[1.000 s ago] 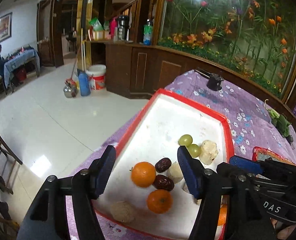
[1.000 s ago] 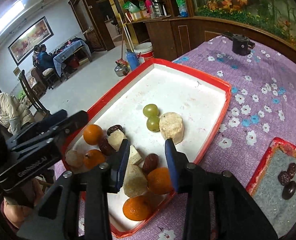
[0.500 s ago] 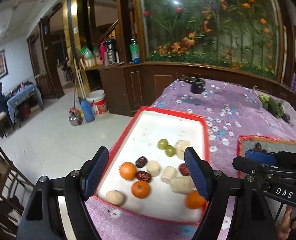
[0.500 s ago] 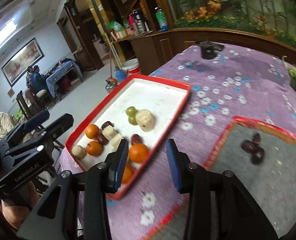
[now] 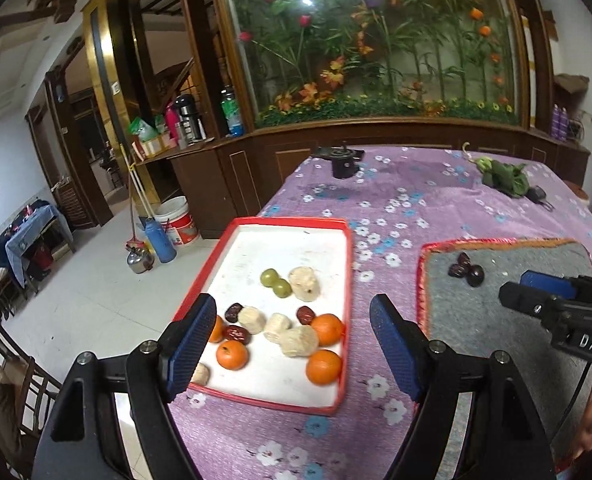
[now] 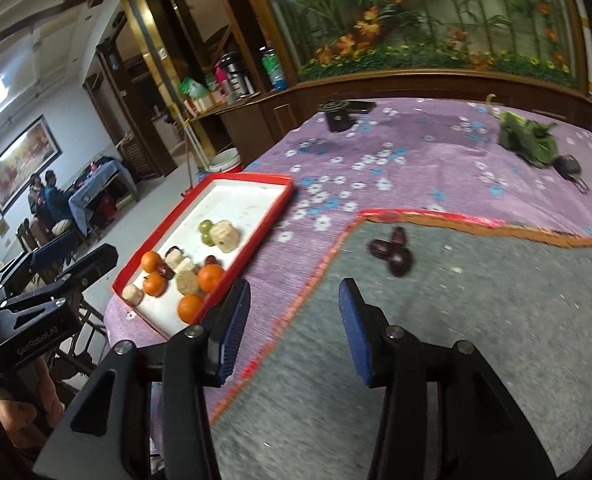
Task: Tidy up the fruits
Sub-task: 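Grasp a dark date with the right gripper while the left gripper grasps another date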
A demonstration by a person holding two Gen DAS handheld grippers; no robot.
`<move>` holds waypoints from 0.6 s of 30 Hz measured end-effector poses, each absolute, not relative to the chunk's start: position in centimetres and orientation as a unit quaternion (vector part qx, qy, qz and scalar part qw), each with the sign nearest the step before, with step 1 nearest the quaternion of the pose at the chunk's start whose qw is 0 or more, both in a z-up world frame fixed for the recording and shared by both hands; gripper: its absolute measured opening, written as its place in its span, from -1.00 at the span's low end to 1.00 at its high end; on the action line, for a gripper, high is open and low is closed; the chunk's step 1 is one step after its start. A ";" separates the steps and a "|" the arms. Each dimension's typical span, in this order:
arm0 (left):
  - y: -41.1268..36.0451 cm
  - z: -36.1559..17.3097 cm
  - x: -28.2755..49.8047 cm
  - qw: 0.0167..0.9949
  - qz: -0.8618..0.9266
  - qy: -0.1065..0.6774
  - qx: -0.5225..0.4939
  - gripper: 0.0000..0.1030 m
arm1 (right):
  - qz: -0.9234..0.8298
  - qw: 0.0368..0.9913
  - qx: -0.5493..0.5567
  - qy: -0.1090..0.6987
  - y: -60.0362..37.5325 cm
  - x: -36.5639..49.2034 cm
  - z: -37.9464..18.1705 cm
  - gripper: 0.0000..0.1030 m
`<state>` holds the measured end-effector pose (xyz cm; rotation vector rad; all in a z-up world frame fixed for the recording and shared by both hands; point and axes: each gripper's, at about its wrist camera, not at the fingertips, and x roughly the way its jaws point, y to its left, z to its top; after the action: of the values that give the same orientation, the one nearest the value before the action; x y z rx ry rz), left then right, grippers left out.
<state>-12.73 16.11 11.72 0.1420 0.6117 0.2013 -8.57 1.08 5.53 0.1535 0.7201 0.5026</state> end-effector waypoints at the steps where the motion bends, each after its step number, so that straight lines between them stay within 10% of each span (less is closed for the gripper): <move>1: 15.9 11.6 -12.7 0.946 0.096 0.302 0.071 0.54 | 0.239 0.903 0.076 0.349 0.7 -8.5 5.4 -0.06; 18: 15.9 7.2 -6.6 0.917 0.007 0.397 -0.017 0.54 | 0.181 0.896 0.041 0.404 -0.7 -0.2 0.4 -0.06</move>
<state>-6.56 15.86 7.16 -0.0351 0.8175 0.0149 -0.21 -0.75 0.43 0.0844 0.8382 0.3746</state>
